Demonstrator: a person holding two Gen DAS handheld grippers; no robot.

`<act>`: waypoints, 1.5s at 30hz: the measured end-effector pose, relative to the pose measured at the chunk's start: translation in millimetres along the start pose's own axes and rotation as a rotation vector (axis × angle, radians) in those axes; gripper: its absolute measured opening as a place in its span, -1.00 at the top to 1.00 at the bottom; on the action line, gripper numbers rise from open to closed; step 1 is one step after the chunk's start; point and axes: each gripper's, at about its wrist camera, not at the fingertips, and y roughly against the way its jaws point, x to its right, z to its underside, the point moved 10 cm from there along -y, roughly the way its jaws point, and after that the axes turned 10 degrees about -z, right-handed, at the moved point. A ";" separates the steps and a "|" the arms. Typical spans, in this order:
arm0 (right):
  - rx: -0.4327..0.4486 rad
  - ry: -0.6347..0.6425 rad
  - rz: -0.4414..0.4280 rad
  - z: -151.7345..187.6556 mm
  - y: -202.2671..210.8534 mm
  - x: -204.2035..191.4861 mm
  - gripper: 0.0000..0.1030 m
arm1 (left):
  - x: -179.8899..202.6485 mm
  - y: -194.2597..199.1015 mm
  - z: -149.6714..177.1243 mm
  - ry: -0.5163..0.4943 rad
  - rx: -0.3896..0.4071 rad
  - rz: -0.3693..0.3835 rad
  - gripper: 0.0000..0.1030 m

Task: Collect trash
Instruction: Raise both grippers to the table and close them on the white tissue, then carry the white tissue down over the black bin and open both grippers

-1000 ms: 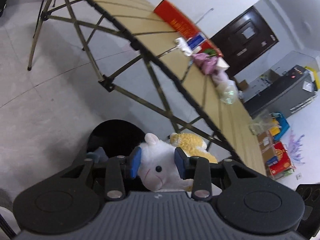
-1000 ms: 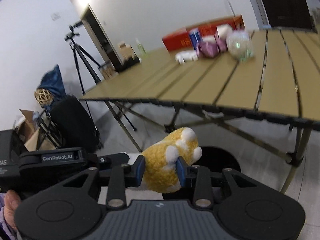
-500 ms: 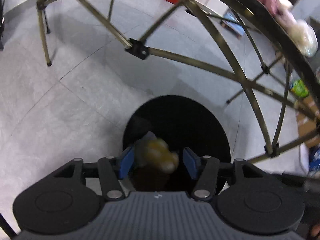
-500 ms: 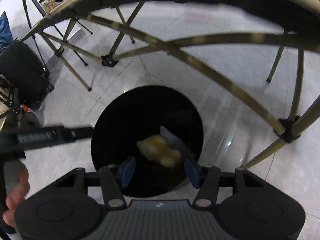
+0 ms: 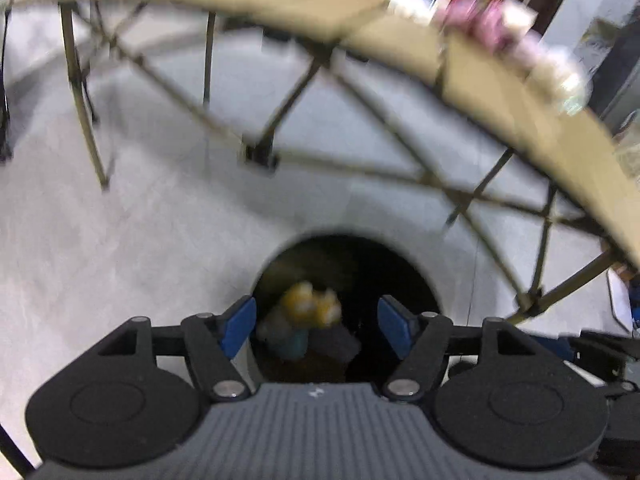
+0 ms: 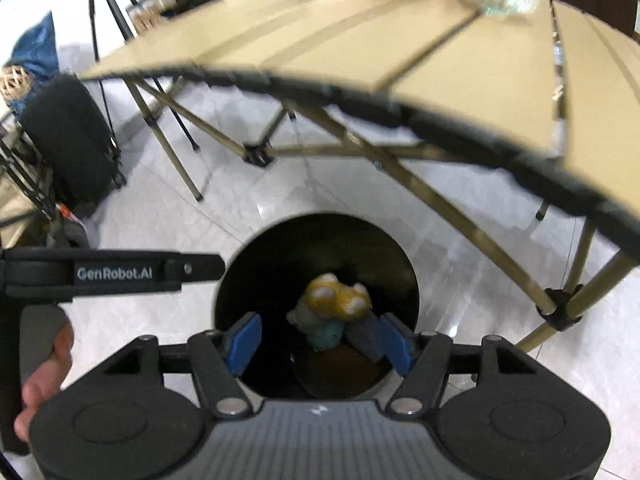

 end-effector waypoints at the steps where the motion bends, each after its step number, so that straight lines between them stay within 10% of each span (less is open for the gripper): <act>1: 0.028 0.001 -0.042 -4.6 11.6 -8.1 -0.25 | 0.3 17.0 -8.6 -0.012 0.066 0.017 -0.35; 7: 0.332 0.072 -0.233 -62.9 114.8 -46.4 -0.22 | 17.6 91.9 -69.6 0.000 0.310 0.183 -0.40; 13: 0.555 0.127 0.038 -181.6 137.3 25.6 -0.14 | 51.7 76.4 -173.5 -0.075 0.435 0.119 -0.37; 21: 0.489 0.072 0.208 -289.3 41.6 123.0 -0.05 | 64.5 -42.5 -259.8 0.004 0.327 0.035 -0.36; 24: 0.498 0.039 0.192 -293.3 27.0 135.8 0.52 | 72.0 -61.6 -264.1 -0.001 0.294 0.046 -0.17; 27: 0.528 0.037 0.185 -291.0 18.3 130.7 0.61 | 84.2 -67.1 -258.7 -0.066 0.276 0.093 0.79; 38: 0.610 0.109 0.089 -273.6 94.8 62.9 0.70 | 77.8 25.6 -243.2 -0.070 0.397 0.208 0.84; 45: 0.550 0.193 -0.068 -158.1 140.5 -19.3 0.69 | 34.5 112.3 -131.0 -0.092 0.372 0.231 0.84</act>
